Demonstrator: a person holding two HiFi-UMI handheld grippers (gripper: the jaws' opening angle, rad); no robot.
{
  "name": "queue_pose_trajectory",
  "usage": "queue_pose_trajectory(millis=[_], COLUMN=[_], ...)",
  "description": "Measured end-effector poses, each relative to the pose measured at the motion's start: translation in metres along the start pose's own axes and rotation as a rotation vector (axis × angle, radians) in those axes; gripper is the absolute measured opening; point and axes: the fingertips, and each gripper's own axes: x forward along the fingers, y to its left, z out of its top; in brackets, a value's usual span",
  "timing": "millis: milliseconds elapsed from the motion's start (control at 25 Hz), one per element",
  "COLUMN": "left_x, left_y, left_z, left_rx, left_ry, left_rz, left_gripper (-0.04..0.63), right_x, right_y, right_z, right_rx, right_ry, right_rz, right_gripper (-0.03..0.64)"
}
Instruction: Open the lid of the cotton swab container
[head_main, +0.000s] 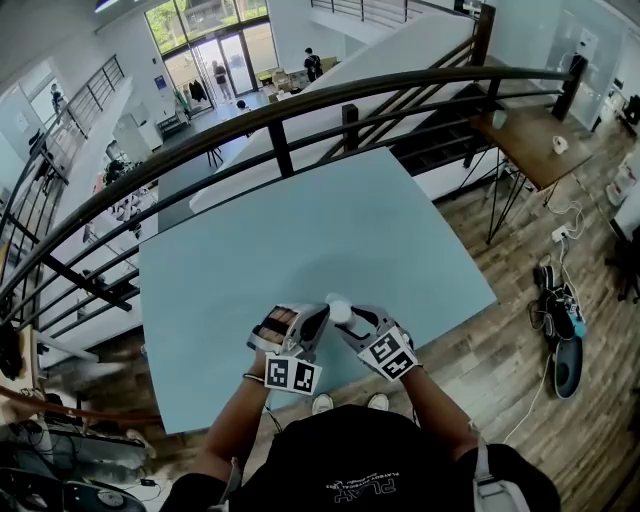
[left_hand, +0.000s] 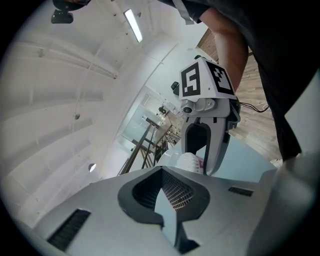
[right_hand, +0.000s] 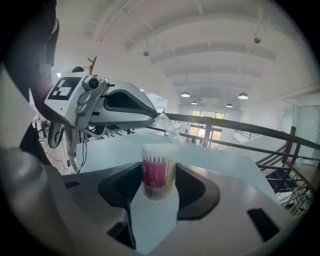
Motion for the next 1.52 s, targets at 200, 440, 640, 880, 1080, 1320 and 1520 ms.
queue_pose_trajectory(millis=[200,440,640,880,1080,1320,1520], left_x=[0.002,0.013,0.022,0.028,0.023,0.015,-0.002], left_y=[0.004,0.009,0.006,0.001,0.003,0.013,0.025], left_z=[0.002,0.008,0.007,0.006,0.001,-0.019,-0.040], left_rx=[-0.009,-0.015,-0.012,-0.035,-0.108,-0.345,-0.574], left_ry=[0.003,0.004,0.009,0.018,0.020,0.019,0.002], left_rz=[0.040,0.053,0.034,0.021,0.042,0.089,0.118], left_gripper=[0.012,0.012,0.012,0.012,0.014,0.014,0.014], right_x=[0.000,-0.001,0.002,0.001,-0.003,-0.007,-0.015], right_y=[0.006,0.017,0.027,0.028,0.017,-0.004,-0.020], right_z=[-0.003,-0.007,-0.004,-0.006,-0.006,-0.005,0.009], right_rx=[-0.006,-0.033,-0.041,-0.040,0.027,0.044,0.051], right_ry=[0.010,0.023,0.015,0.006,-0.005,-0.011,-0.070], right_rz=[0.013,0.047,0.064,0.062,0.017,-0.074,-0.168], right_gripper=[0.218,0.218,0.218,0.219,0.221,0.221,0.224])
